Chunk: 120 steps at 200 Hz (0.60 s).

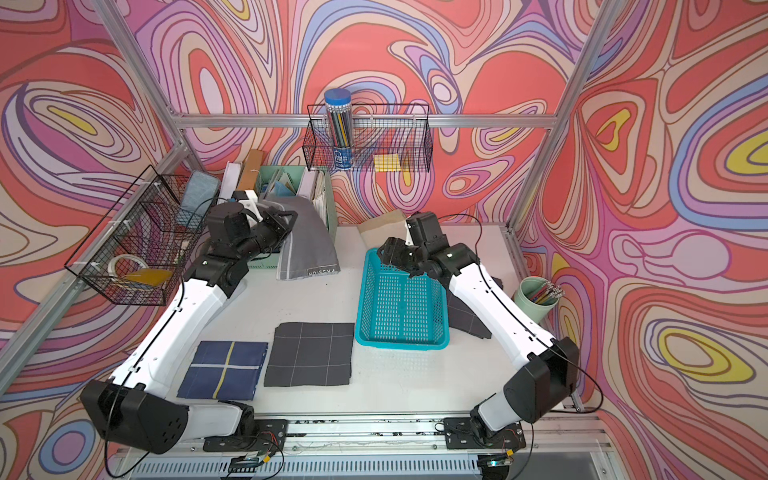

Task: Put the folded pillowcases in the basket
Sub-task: Place the pillowcase in the basket.

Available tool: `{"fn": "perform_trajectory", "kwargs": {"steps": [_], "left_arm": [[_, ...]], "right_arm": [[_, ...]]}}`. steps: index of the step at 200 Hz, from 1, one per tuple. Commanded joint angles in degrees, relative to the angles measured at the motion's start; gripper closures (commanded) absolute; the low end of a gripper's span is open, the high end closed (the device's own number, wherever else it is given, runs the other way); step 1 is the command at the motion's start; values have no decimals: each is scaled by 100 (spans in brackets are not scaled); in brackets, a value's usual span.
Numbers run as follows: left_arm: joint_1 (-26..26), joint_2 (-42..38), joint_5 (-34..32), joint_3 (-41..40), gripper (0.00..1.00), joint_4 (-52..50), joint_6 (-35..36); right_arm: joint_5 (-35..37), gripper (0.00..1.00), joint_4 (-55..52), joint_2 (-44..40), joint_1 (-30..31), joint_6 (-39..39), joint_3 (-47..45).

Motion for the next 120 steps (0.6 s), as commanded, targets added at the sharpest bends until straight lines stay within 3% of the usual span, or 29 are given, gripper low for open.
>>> {"fn": "perform_trajectory", "kwargs": {"steps": [1, 33, 54, 105, 120], "left_arm": [[-223, 487, 1121, 584, 100, -887, 423], [-690, 1362, 1998, 1880, 100, -1711, 972], [-1068, 1792, 2052, 2620, 100, -2317, 1424], [-1666, 2230, 2933, 2891, 100, -2163, 1587], [-1952, 2495, 3008, 3214, 100, -2439, 1840]], "right_arm": [[259, 30, -253, -235, -184, -246, -254], [375, 30, -284, -663, -624, -347, -568], [459, 30, -316, -917, -852, -380, -699], [1129, 30, -453, -1331, -1321, -440, -949], [983, 30, -367, -1375, -1465, -494, -1045]]}}
